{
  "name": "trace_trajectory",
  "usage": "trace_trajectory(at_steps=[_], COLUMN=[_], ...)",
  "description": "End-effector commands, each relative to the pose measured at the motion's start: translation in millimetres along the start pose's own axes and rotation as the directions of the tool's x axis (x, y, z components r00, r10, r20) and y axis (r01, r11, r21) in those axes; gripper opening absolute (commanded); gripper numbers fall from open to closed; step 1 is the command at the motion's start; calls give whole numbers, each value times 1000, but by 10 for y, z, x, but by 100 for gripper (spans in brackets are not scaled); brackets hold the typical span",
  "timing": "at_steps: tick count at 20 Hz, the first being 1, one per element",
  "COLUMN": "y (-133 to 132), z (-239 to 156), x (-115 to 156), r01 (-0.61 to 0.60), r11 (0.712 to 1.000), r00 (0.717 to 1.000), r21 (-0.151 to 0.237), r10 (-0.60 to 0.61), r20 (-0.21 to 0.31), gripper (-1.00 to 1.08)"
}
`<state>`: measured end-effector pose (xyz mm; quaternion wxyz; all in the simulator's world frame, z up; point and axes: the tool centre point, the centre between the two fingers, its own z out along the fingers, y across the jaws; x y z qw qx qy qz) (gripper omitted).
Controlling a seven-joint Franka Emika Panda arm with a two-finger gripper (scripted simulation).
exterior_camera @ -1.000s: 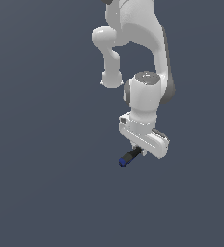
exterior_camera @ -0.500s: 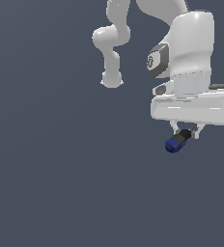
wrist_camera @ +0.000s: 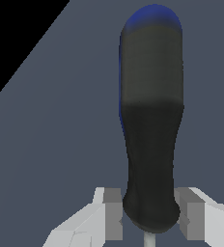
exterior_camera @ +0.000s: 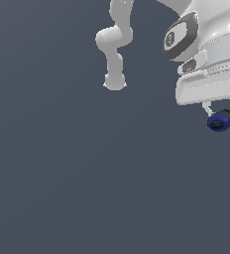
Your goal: Pick up the object and move it to a goal position.
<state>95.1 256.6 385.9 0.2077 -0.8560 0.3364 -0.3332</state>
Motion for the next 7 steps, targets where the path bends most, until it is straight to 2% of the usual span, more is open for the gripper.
trace_trajectory(at_steps=[1, 7], y=[-79, -131], z=[-70, -116], x=[0, -6], r01=[4, 8], r11=[1000, 1000], r00=[1000, 1000], r21=[15, 24], r10=[-4, -8], r20=[-12, -21], gripper=[-100, -100])
